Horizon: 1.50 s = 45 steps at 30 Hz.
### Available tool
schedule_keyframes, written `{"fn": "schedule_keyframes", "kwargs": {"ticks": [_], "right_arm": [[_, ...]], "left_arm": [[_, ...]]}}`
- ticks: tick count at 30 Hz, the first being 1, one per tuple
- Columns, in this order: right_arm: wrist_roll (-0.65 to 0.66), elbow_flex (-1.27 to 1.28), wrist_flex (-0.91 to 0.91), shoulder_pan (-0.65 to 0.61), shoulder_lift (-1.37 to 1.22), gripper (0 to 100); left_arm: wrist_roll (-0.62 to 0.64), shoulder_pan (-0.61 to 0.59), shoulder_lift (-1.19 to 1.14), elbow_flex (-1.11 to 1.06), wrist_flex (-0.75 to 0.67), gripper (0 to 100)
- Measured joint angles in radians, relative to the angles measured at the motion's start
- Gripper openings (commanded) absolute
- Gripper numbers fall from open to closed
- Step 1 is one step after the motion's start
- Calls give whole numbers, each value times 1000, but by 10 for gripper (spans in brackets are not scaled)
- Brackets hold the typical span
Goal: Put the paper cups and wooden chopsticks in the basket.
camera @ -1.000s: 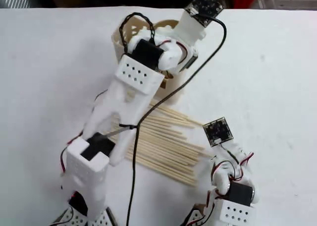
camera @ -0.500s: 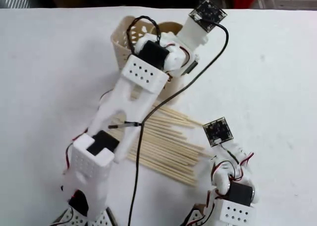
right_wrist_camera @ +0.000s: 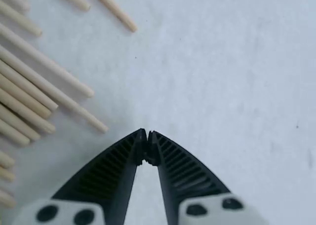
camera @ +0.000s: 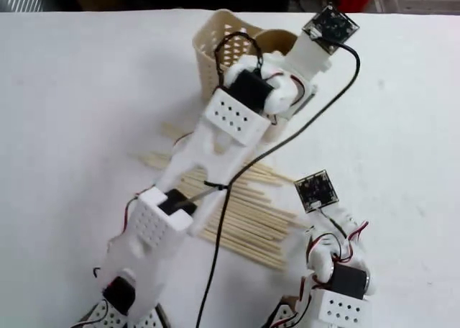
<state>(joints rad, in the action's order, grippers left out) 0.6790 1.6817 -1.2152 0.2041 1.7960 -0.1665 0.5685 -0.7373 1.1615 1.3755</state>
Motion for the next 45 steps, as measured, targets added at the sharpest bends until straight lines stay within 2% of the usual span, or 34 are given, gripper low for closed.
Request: {"fn": "schedule_keyframes", "kwargs": {"ticks": [7, 13, 19, 32, 37, 42, 45], "right_arm": [[0, 0, 0, 0, 0, 18], [0, 0, 0, 0, 0, 18], [0, 0, 0, 0, 0, 18], [0, 0, 0, 0, 0, 18], [0, 0, 0, 0, 0, 18], [0, 0, 0, 0, 0, 18], [0, 0, 0, 0, 0, 18]], "left_arm": [[112, 29, -17, 80, 40, 27], [120, 55, -17, 94, 52, 175], [118, 55, -14, 133, 68, 160], [-5, 46, 68, 315, 152, 160], [-9, -41, 133, 322, 158, 160], [-3, -219, 106, 324, 155, 164], [48, -316, 21, 316, 130, 164]]}}
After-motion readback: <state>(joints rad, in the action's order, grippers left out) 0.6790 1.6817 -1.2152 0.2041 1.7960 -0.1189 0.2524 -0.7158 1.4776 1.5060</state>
